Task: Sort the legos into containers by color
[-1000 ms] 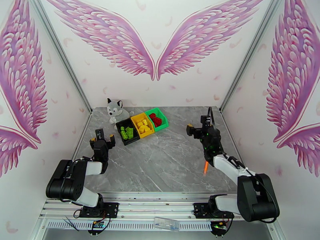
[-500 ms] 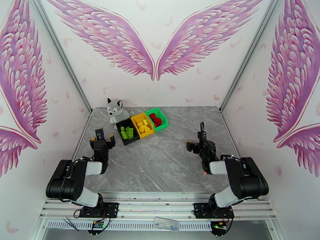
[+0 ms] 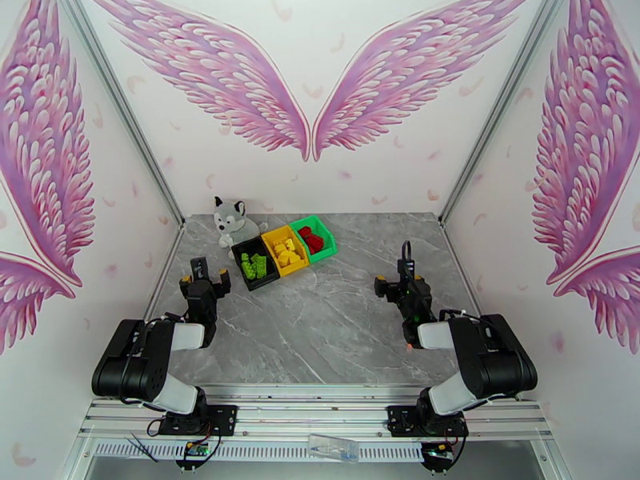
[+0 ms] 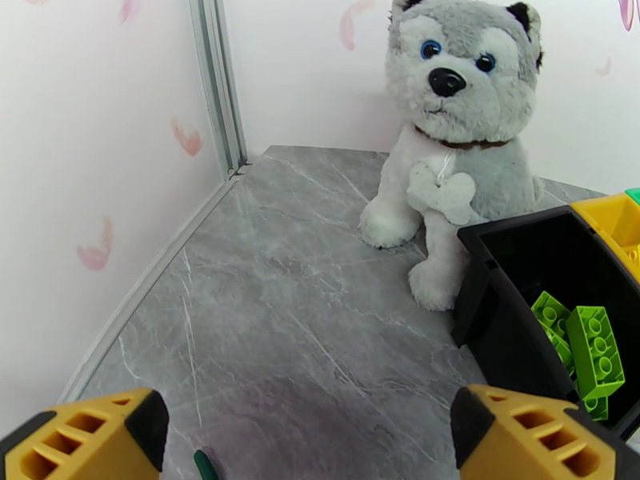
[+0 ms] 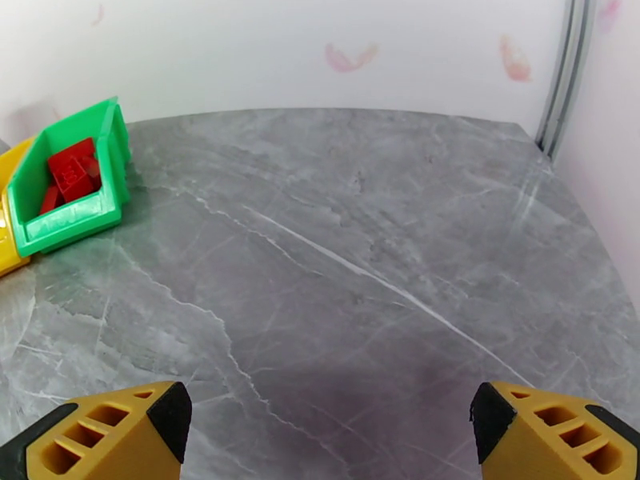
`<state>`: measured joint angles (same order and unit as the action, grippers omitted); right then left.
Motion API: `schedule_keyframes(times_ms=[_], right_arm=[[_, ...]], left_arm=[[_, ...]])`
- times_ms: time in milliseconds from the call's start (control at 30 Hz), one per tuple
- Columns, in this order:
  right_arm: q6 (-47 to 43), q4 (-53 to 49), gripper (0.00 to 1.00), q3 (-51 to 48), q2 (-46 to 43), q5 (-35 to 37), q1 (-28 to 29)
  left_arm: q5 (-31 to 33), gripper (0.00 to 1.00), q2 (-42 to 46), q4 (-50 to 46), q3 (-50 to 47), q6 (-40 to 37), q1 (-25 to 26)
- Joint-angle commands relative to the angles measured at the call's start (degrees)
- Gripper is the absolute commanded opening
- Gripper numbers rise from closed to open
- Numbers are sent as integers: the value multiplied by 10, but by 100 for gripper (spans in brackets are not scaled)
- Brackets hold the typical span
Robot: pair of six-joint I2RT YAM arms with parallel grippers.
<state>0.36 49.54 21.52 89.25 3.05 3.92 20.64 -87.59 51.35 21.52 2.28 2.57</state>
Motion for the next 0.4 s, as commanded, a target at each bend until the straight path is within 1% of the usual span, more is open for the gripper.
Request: schedule_keyframes(times_ms=[0, 67, 133, 367], right_arm=[[0, 14, 99, 4, -6, 13, 4], [-2, 11, 99, 6, -6, 9, 5], [-16, -11, 99, 19, -3, -19, 7], [-15, -4, 99, 14, -4, -22, 6]], left_arm=[[0, 99, -1, 10, -6, -4, -2], [1, 99, -2, 10, -6, -4, -2], [1, 99, -2, 10, -6, -4, -2], [1, 99, -1, 11, -6, -4, -2]])
